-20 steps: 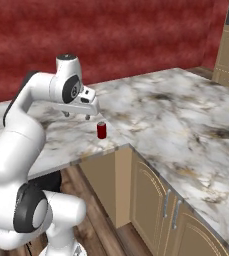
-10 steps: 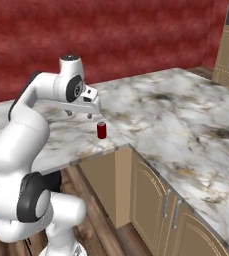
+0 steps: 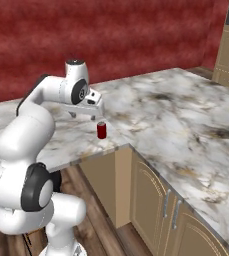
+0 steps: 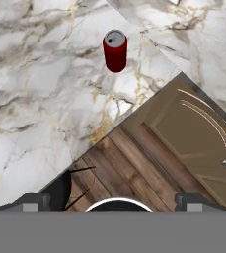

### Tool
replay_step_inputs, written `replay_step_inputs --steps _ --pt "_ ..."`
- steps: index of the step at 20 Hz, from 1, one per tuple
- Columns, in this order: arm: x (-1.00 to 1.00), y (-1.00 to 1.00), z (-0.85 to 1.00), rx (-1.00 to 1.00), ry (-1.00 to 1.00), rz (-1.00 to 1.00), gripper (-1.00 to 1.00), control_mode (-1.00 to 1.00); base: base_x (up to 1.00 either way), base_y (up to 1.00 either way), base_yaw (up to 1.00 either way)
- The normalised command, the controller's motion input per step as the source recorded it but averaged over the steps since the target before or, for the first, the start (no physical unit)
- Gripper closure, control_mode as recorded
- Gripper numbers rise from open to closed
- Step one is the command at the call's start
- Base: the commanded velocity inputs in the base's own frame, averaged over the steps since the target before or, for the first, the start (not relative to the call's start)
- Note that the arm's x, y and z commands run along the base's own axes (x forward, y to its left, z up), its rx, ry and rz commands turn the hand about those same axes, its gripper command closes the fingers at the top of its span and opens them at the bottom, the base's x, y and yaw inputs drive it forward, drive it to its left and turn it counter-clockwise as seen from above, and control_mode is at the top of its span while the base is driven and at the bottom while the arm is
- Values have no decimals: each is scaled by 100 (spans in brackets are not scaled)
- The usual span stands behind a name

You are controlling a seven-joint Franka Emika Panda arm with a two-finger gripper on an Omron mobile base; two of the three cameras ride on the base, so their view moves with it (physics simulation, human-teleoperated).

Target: Four empty soda cans are scattered around the kitchen. Gather all the cans and cluster them next to the stove for recycling.

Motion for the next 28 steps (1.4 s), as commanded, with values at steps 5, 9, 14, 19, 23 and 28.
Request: replay_step_inputs --steps 5,9,14,19,23,28 --pt "4 -1 -29 0 0 0 -100 -100 0 0 0" --pt "6 0 -31 0 0 0 -100 -100 0 0 0" --pt "5 0 -28 0 0 0 -100 -100 0 0 0" --pt "11 0 -24 0 -1 0 -100 -100 0 0 0" --pt "14 0 -23 0 -1 0 -100 -100 0 0 0" --pt "22 0 -11 0 0 0 -100 -100 0 0 0"
